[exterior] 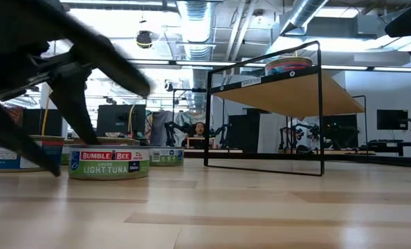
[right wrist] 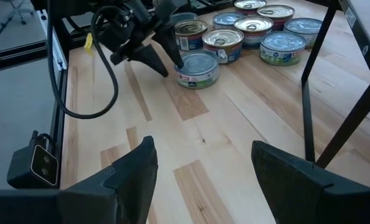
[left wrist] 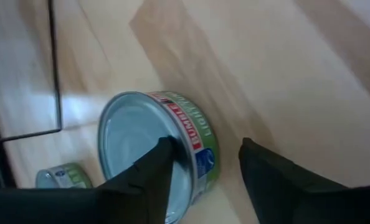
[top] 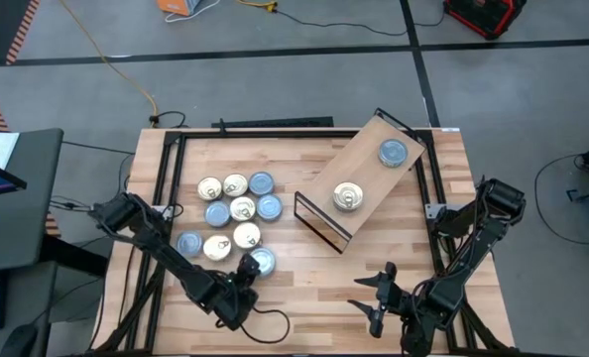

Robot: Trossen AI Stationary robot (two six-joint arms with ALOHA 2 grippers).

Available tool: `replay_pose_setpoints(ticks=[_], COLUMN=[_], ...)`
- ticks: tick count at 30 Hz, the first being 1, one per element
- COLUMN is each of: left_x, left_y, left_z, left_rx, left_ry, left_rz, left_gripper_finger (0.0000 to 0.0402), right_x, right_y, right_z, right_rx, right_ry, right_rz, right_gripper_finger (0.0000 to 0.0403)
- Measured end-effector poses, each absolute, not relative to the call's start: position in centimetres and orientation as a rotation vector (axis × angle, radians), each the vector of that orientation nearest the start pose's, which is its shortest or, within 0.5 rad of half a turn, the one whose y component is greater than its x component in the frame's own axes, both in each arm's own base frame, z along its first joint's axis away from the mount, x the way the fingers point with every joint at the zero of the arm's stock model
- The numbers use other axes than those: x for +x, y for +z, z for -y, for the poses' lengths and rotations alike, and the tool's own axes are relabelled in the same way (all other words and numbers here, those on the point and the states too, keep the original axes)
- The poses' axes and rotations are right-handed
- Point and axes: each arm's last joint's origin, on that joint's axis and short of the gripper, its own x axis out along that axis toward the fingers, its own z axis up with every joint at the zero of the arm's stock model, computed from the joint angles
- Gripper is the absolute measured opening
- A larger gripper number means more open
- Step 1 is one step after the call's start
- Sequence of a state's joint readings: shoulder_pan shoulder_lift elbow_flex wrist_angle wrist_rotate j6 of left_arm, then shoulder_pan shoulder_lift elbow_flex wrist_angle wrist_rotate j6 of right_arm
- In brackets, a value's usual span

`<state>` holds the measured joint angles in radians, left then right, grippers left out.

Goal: Stack canned seafood by type on shelf
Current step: Stack the green tuna can on the shelf

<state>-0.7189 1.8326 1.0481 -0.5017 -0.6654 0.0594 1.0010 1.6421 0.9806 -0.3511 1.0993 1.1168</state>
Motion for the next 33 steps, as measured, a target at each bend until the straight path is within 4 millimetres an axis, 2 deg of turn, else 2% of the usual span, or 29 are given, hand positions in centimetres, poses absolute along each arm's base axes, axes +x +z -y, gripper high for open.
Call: replay_pose_setpoints(ticks=[8, 11, 21, 33], left_x=[25.9, 25.9, 26.4, 26.9], left_y=[14.1, 14.2, 15.2, 15.8], left_z=[20.4, 20.5, 21.2, 21.5], left_rx=[0.879, 0.827, 0.627, 0.642], left_ry=[-0.039, -0.026, -0.011, 0.035], left_rz=[-0.98, -0.978, -0.992, -0.92], left_gripper_finger=[0.0048, 0.0009, 0.0001, 0.0001], right_x=[19.0, 19.0, 19.0, 18.6], right_y=[19.5, 19.5, 19.5, 17.9], right_z=[-24.9, -24.9, -24.9, -24.3], right_rx=[0.214, 0.216, 0.214, 0.243], right_ry=[-0.333, -0.332, -0.332, -0.324], right_rz=[-0.369, -0.368, -0.369, -0.358], right_gripper_finger=[0.0285, 0.0285, 0.0285, 0.0285])
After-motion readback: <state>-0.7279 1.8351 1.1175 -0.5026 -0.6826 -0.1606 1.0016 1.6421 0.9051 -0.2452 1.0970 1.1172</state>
